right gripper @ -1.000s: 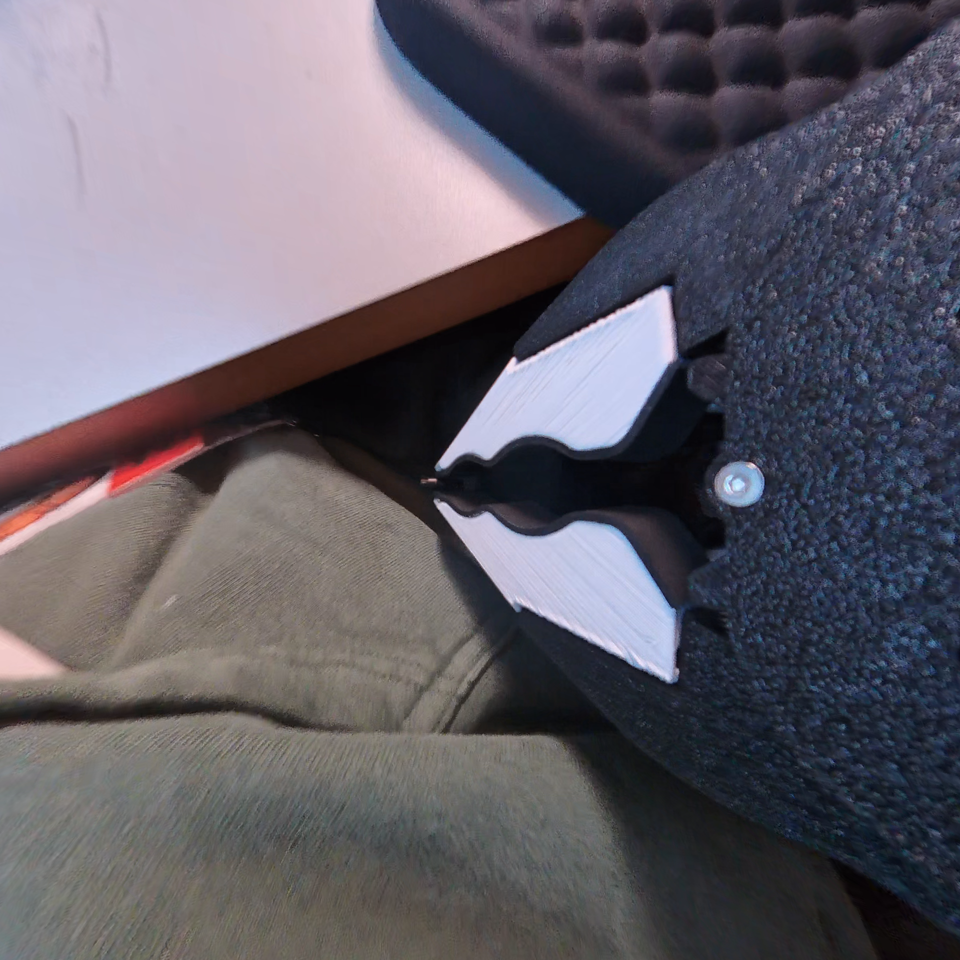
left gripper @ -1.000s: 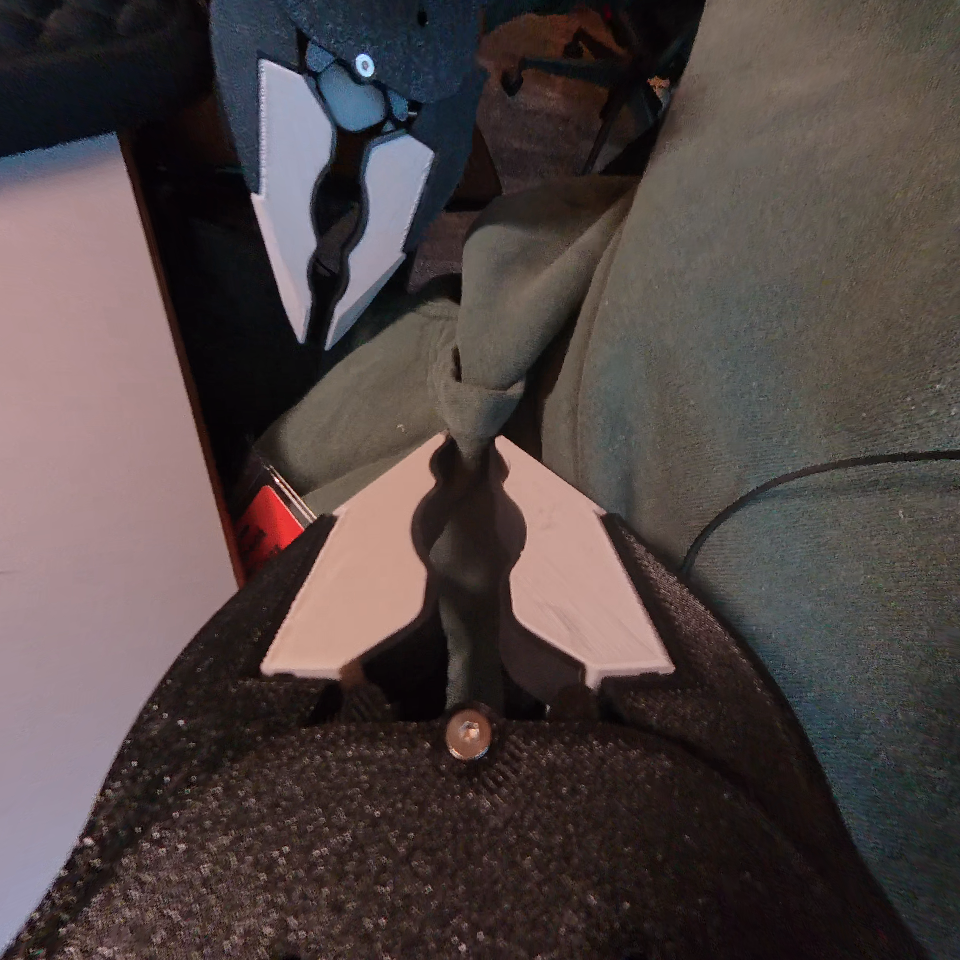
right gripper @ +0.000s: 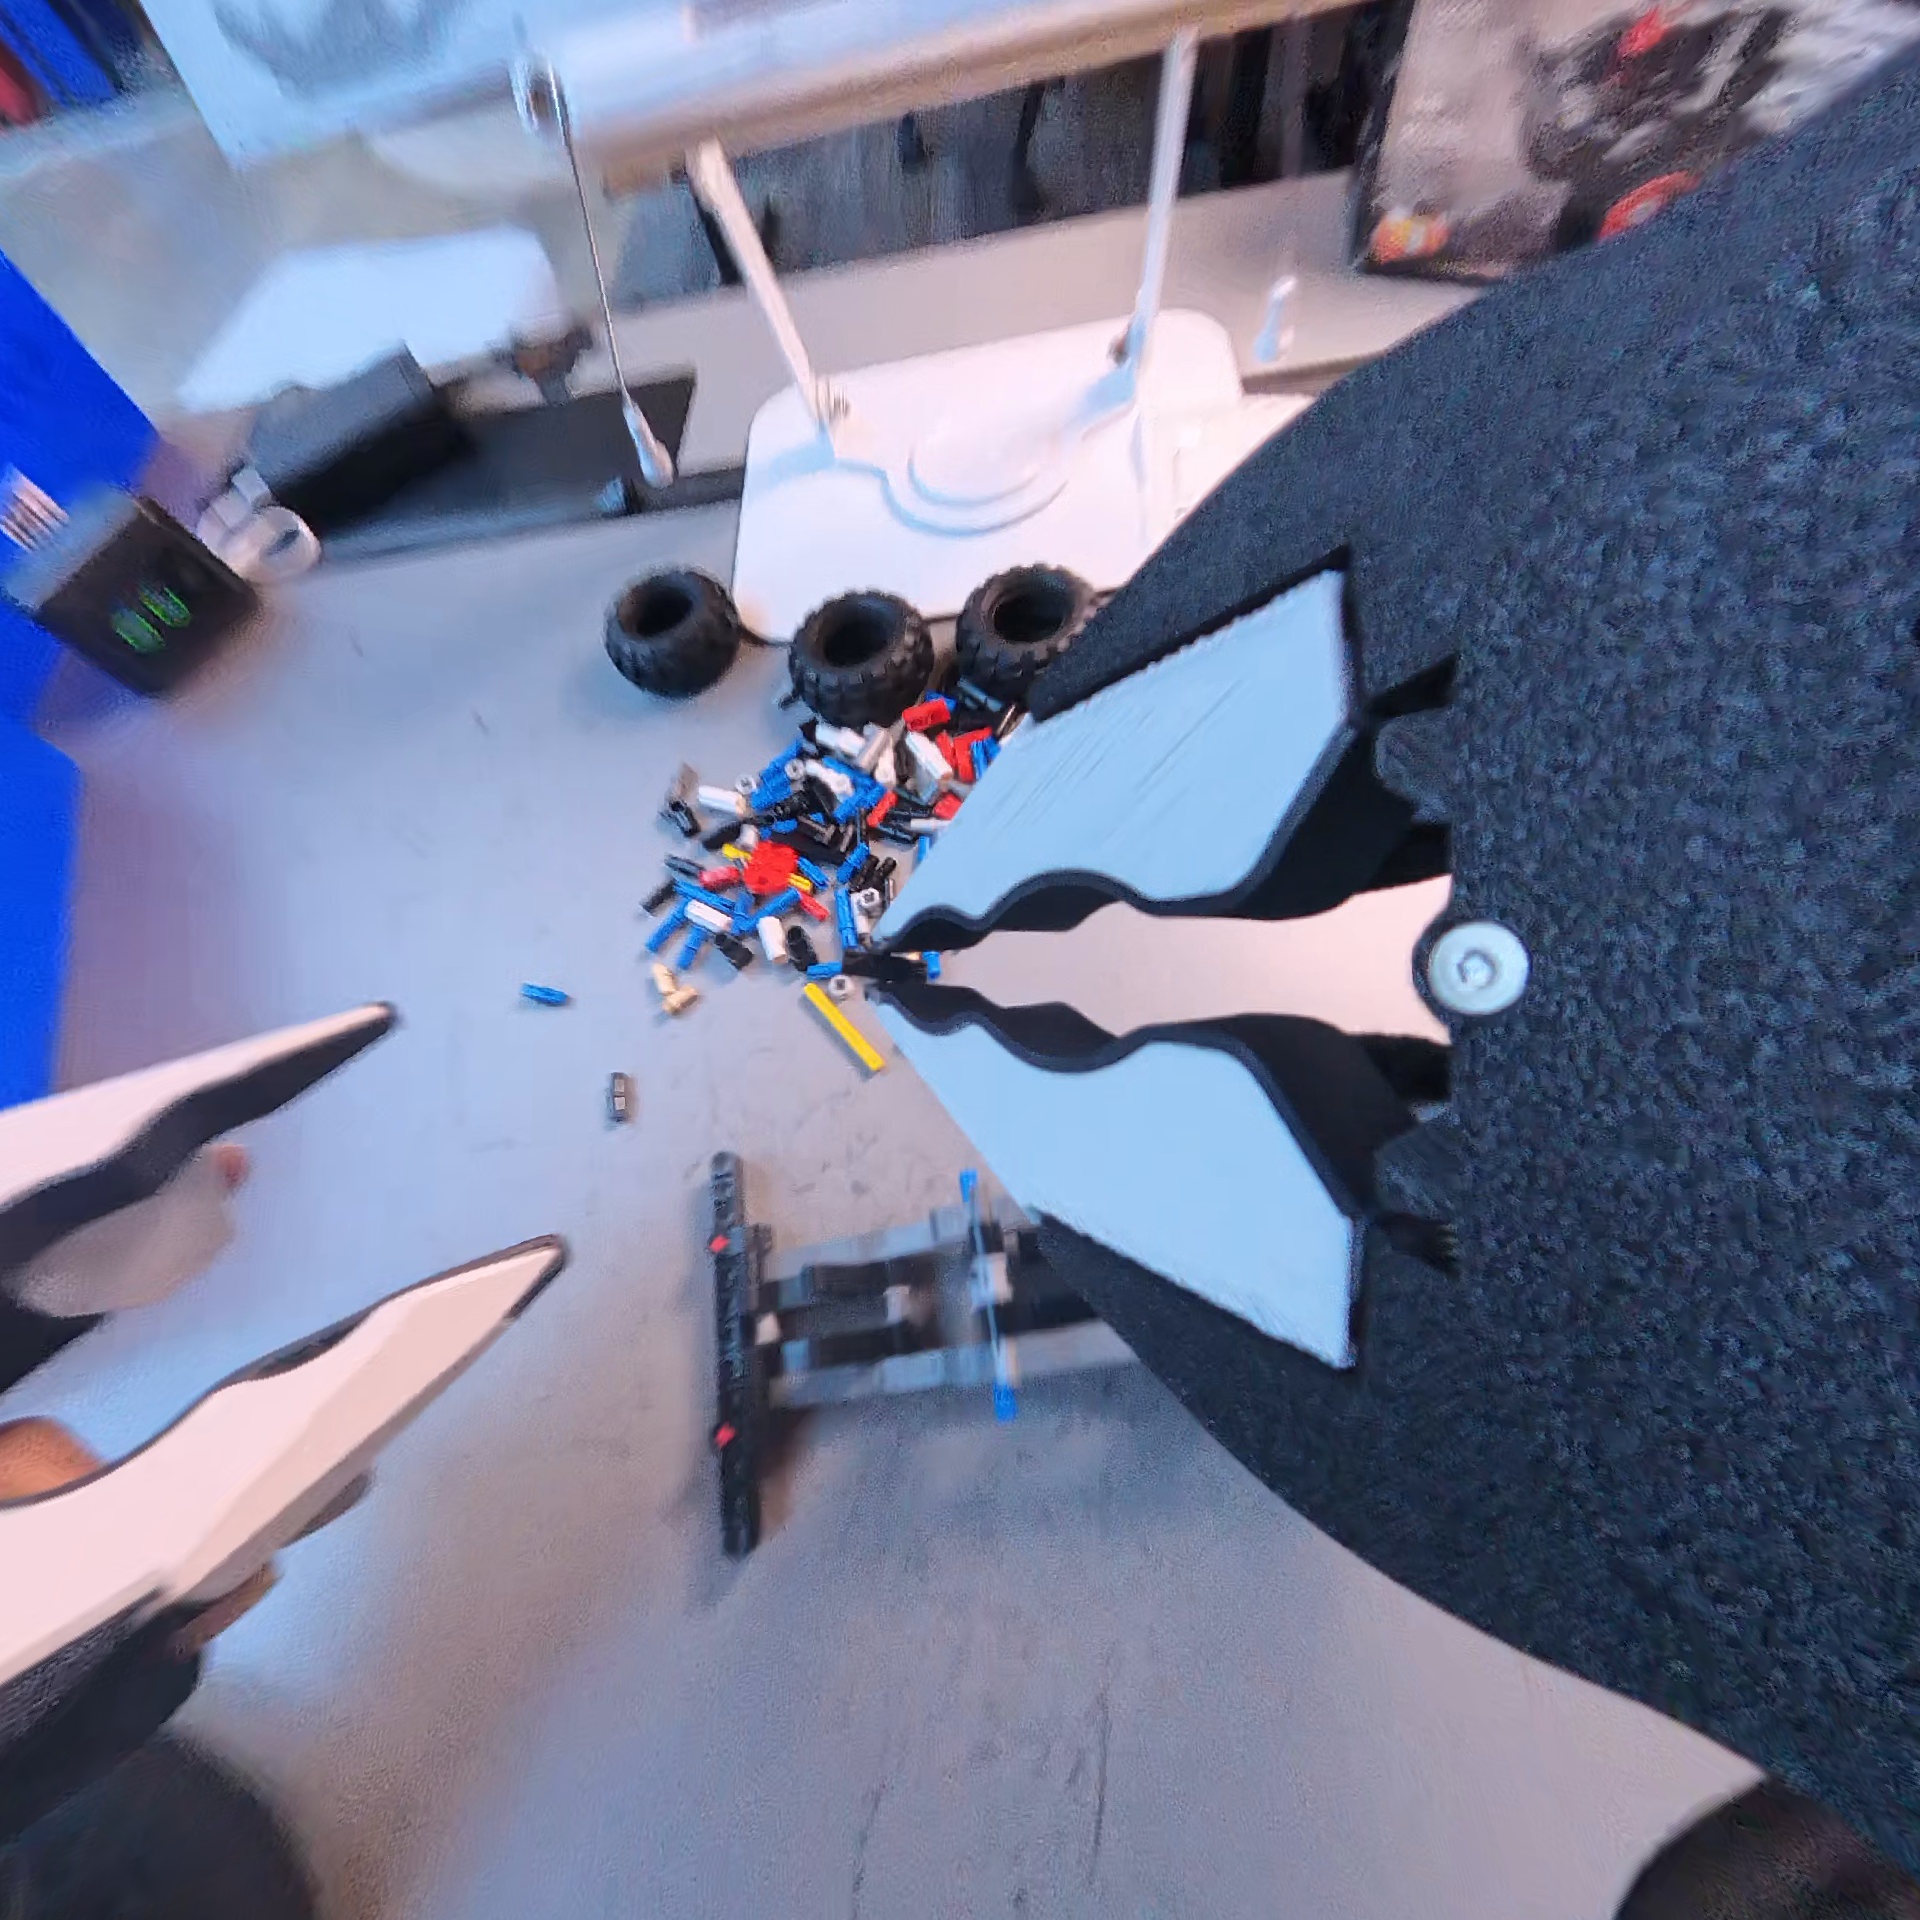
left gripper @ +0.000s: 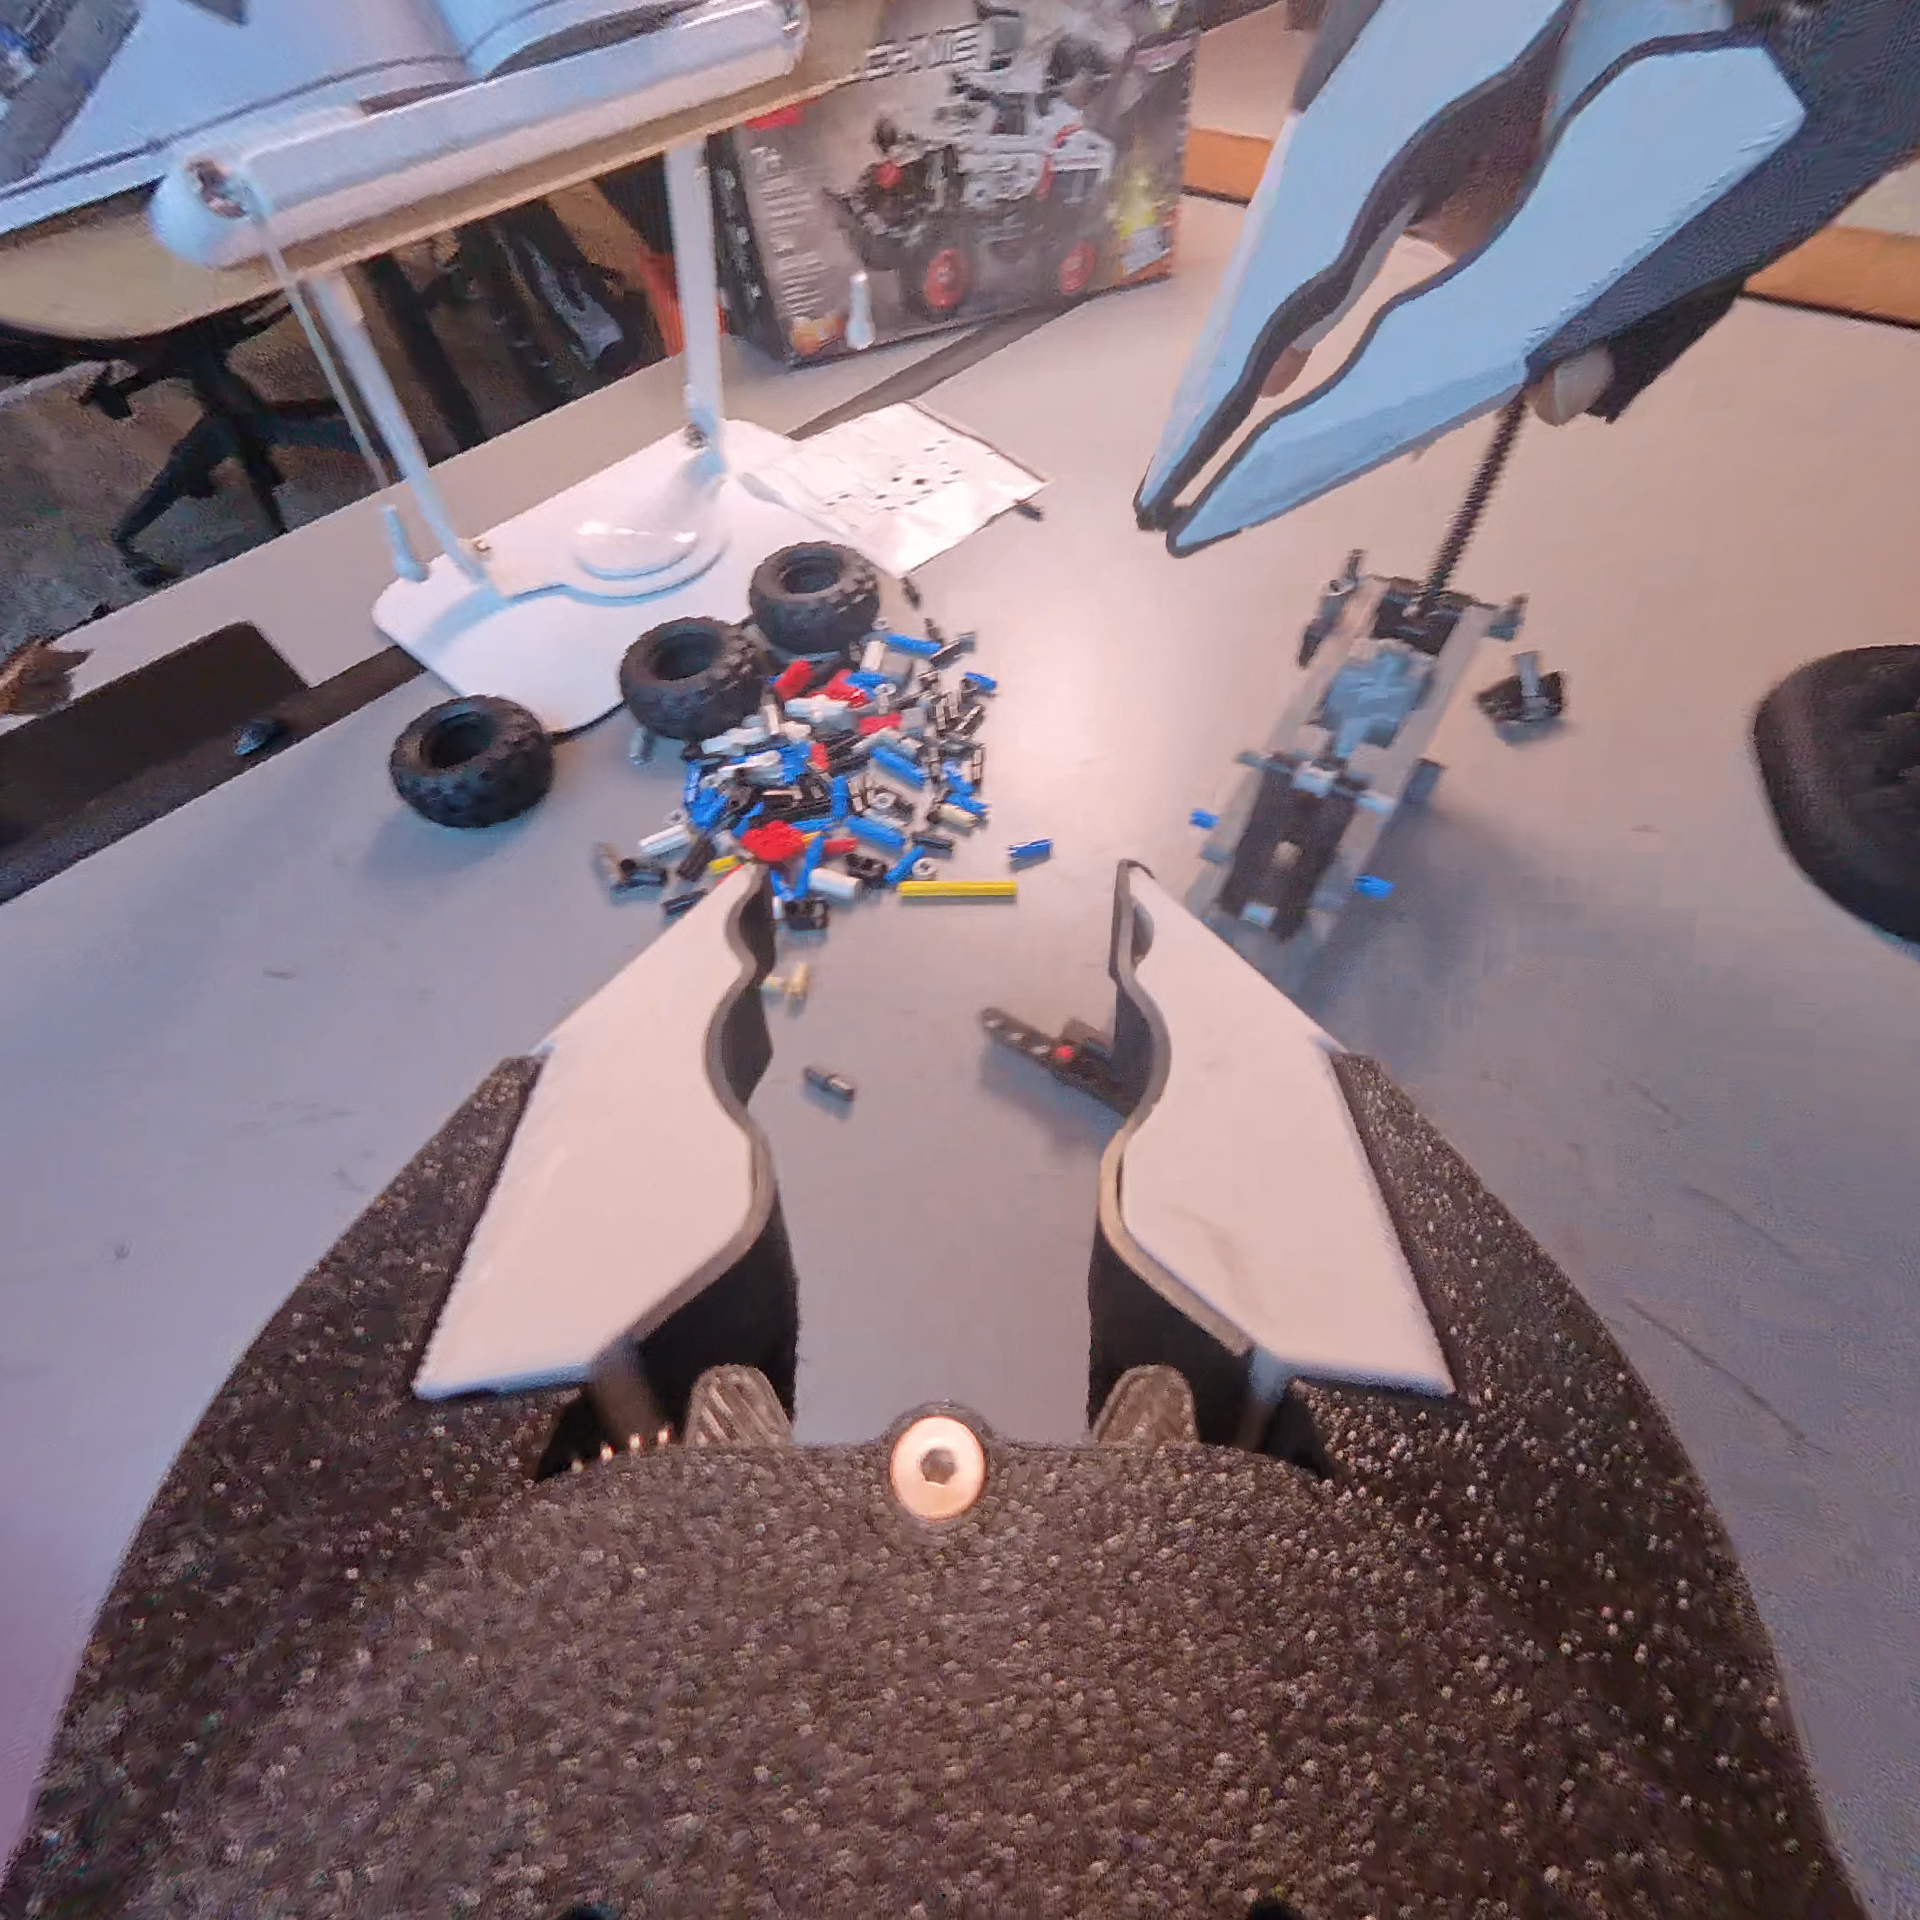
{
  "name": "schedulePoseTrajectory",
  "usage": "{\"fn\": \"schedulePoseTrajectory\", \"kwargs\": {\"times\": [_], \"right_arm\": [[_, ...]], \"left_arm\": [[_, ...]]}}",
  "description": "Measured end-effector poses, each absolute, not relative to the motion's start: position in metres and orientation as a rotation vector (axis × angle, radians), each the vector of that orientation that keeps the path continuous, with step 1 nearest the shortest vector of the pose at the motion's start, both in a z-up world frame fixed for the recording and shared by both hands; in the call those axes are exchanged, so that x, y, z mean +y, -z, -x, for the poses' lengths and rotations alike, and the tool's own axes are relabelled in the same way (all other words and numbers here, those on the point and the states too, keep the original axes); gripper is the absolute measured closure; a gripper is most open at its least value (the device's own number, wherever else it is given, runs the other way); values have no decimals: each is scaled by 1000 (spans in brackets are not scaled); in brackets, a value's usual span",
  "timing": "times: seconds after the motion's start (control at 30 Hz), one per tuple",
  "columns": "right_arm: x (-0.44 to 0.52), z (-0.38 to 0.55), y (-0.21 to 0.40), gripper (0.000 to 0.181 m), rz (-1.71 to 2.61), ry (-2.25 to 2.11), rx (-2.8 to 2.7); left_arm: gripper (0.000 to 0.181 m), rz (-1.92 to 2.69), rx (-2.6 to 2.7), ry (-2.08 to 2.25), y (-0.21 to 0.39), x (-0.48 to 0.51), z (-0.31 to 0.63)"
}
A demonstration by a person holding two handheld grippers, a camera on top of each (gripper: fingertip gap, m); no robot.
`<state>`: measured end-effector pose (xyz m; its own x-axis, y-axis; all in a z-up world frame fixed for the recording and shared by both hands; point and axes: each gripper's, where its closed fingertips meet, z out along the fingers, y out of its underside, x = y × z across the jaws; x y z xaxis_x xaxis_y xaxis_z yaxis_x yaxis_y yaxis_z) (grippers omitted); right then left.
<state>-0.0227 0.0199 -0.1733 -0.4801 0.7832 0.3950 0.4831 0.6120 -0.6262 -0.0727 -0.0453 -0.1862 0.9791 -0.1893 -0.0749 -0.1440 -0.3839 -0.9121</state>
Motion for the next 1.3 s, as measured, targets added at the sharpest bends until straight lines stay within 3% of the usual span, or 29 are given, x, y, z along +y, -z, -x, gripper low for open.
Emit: {"fn": "schedulePoseTrajectory", "kwargs": {"times": [0.2, 0.43, 0.63, 0.83, 1.13, 1.23, 1.3], "right_arm": [[55, 76, 245, 176, 925, -480, -2465], [65, 95, 268, 160, 912, -466, -2515], [80, 84, 183, 155, 948, -609, -2216], [110, 6, 112, 157, 1061, -697, -1867], [109, -101, 142, 159, 1286, -754, -1630], [106, -116, 158, 157, 1343, -760, -1592], [105, -126, 172, 156, 1392, -759, -1586]], "left_arm": [[117, 2056, 152, 122, 221, -48, 95], [128, 2158, 152, 120, 249, -53, 106], [151, 2310, 217, 26, 278, -55, 110], [176, 2329, 248, 69, 281, -37, 111], [175, 2249, 364, 80, 264, 17, 106], [150, 2208, 299, 112, 246, 26, 115], [144, 2204, 253, 118, 239, 17, 129]]}}
